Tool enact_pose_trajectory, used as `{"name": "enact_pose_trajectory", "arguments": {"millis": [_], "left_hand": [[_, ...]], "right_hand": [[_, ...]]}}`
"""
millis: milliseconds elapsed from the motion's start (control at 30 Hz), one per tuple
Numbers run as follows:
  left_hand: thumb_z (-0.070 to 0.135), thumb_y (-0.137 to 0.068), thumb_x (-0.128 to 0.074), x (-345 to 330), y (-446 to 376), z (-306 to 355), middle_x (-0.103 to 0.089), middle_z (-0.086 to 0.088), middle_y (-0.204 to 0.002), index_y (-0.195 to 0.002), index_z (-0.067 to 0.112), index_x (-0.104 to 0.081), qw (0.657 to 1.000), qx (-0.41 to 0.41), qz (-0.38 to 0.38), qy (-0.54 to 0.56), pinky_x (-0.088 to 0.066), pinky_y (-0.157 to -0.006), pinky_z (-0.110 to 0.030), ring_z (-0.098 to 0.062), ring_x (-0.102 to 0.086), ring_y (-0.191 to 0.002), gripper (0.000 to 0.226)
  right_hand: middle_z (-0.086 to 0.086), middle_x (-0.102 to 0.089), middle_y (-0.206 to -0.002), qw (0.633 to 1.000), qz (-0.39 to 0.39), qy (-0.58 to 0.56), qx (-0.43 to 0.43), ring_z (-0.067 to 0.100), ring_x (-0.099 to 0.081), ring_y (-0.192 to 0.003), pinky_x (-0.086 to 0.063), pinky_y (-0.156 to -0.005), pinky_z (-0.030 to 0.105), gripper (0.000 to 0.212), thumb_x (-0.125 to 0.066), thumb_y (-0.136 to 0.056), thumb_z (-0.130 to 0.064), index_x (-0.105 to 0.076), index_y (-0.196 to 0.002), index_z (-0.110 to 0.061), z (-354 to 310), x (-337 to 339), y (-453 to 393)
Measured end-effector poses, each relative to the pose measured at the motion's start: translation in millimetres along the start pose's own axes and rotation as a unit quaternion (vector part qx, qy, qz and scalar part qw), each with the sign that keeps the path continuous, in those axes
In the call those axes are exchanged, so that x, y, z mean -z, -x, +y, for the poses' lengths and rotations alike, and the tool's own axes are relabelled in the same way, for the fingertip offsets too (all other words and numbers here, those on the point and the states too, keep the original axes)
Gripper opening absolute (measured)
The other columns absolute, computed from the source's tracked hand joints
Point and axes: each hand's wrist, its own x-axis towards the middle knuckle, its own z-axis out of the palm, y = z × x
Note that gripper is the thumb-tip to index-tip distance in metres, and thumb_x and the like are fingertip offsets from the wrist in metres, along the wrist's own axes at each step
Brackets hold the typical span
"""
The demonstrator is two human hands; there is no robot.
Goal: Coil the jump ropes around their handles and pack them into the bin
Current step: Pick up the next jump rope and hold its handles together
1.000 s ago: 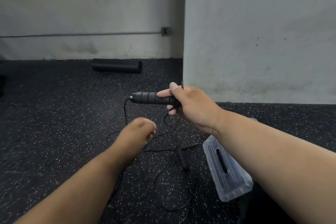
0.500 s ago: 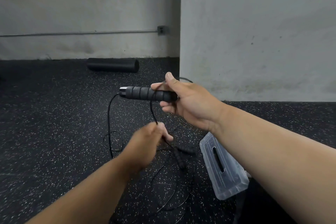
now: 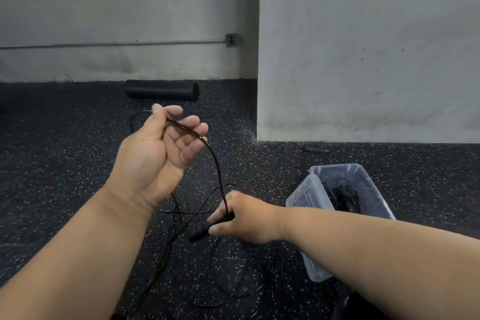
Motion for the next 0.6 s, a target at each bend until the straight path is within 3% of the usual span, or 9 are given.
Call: {"name": "enact_pose_trajectory", "arguments": {"millis": [100,167,267,333,433,500,600], "left_hand": [[0.041,-0.113,-0.034,4.4,-3.9,5.6,-0.074,-0.003,-0.083,-0.101,0.018,-0.064,1.0,-0.008,0.018,0.019,-0.063,-0.062,-0.024,-0.017,-0.076,-0.081,0.039],[0.044,-0.112,-0.035,15.0,-7.2,13.0,-0.078,-0.007,-0.095,-0.112,0.018,-0.066,0.999,-0.02,0.043,0.02,-0.064,-0.07,-0.028,-0.021,-0.078,-0.092,0.041],[0.057,-0.107,-0.038,40.2,-11.0,17.1,-0.074,-0.011,-0.127,-0.141,0.022,-0.057,0.996,0.05,0.02,-0.07,-0.058,-0.1,-0.046,-0.029,-0.071,-0.119,0.052],[0.062,-0.099,-0.048,54.0,-5.8,8.3,-0.07,-0.006,-0.136,-0.146,0.025,-0.055,0.97,0.135,-0.027,-0.199,-0.048,-0.112,-0.051,-0.027,-0.064,-0.128,0.06],[0.054,-0.099,-0.058,58.3,6.7,-16.4,-0.072,-0.008,-0.12,-0.123,0.019,-0.068,0.932,0.138,-0.008,-0.336,-0.051,-0.1,-0.041,-0.024,-0.066,-0.111,0.044],[0.055,-0.101,-0.056,54.7,15.0,-31.9,-0.064,-0.004,-0.109,-0.11,0.023,-0.064,0.909,0.113,0.024,-0.4,-0.044,-0.088,-0.039,-0.019,-0.059,-0.096,0.035],[0.063,-0.087,-0.053,47.2,25.7,-50.0,-0.049,0.002,-0.127,-0.12,0.034,-0.052,0.911,0.087,0.078,-0.396,-0.036,-0.096,-0.043,-0.018,-0.048,-0.115,0.044]], "right_hand": [[0.009,-0.064,-0.085,0.999,0.024,0.03,-0.017,0.026,-0.054,-0.062,-0.051,-0.06,0.04,0.024,-0.061,-0.103,-0.046,-0.078,-0.088,-0.037,1.8,3.7,-3.4],[0.004,-0.063,-0.087,0.996,0.048,0.065,-0.029,0.017,-0.056,-0.063,-0.052,-0.064,0.034,0.039,-0.048,-0.108,-0.049,-0.078,-0.096,-0.027,-2.4,16.3,-3.3],[-0.005,-0.06,-0.067,0.987,0.115,-0.092,-0.07,0.01,-0.054,-0.06,-0.045,-0.067,0.028,0.059,-0.039,-0.109,-0.055,-0.081,-0.087,-0.02,-11.7,38.4,2.0],[-0.002,-0.064,-0.065,0.972,0.147,-0.172,-0.062,0.013,-0.058,-0.064,-0.048,-0.071,0.028,0.062,-0.038,-0.109,-0.054,-0.079,-0.082,-0.017,-17.3,46.4,5.0],[0.008,-0.07,-0.079,0.952,0.198,-0.23,-0.036,0.014,-0.059,-0.066,-0.05,-0.07,0.029,0.065,-0.036,-0.109,-0.055,-0.075,-0.078,-0.013,-31.3,54.4,6.1],[0.022,-0.071,-0.099,0.931,0.236,-0.277,-0.018,0.016,-0.058,-0.067,-0.051,-0.067,0.033,0.067,-0.036,-0.108,-0.057,-0.071,-0.073,-0.012,-41.4,61.7,7.3],[0.028,-0.069,-0.114,0.906,0.276,-0.322,0.009,0.019,-0.057,-0.067,-0.048,-0.058,0.031,0.068,-0.035,-0.107,-0.06,-0.067,-0.065,-0.015,-54.2,70.5,12.0]]}}
